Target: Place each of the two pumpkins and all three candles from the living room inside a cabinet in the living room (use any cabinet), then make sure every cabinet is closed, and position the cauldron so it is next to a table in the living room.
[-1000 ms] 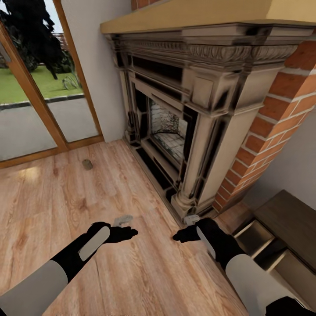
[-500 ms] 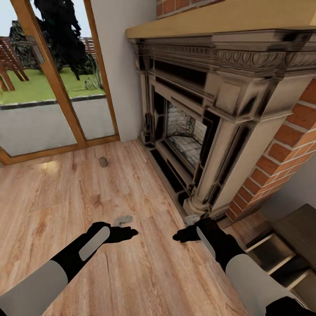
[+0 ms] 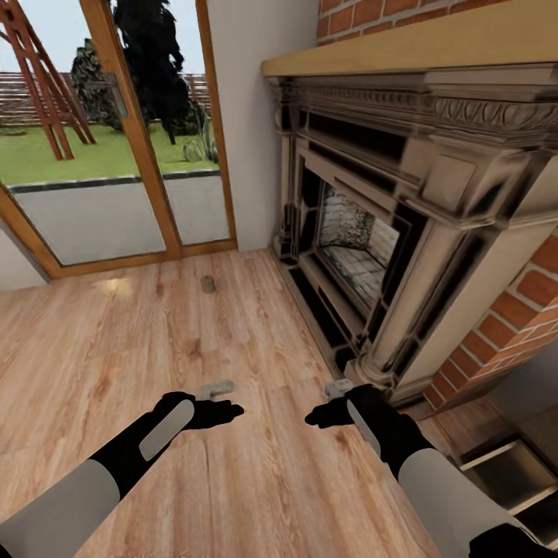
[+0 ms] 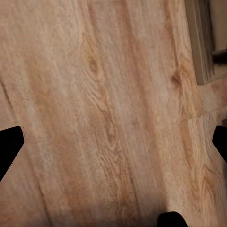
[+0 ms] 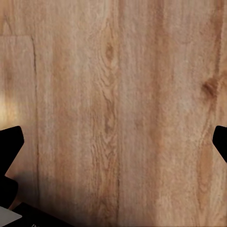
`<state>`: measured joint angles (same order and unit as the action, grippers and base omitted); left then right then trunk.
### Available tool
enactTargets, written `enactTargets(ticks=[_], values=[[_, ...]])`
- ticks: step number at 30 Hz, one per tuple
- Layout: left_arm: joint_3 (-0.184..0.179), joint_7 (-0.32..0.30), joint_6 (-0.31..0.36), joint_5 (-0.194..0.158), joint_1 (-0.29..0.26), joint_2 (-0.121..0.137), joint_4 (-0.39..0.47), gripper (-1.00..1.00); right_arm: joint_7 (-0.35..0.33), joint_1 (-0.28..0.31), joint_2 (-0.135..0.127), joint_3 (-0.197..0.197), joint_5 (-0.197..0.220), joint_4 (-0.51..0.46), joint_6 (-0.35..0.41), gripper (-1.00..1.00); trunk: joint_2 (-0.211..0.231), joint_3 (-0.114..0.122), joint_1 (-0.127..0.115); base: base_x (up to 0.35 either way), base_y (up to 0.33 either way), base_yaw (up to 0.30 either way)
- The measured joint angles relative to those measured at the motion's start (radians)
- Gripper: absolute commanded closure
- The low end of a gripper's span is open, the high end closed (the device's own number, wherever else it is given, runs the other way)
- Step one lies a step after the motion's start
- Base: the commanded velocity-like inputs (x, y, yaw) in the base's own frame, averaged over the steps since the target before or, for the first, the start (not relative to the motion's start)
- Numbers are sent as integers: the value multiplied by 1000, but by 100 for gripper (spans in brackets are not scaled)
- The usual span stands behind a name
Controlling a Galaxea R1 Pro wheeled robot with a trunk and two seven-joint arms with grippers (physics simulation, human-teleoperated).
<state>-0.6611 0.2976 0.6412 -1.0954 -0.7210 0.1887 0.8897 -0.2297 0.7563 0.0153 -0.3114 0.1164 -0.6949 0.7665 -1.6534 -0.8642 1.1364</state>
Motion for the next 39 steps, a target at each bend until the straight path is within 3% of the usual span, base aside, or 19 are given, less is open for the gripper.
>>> enactTargets(ticks=[39], values=[[0,0,0,0,0,0,0,-100,0,-2,0,0,0,0,-1,-100,0,48,0,0,0,196]])
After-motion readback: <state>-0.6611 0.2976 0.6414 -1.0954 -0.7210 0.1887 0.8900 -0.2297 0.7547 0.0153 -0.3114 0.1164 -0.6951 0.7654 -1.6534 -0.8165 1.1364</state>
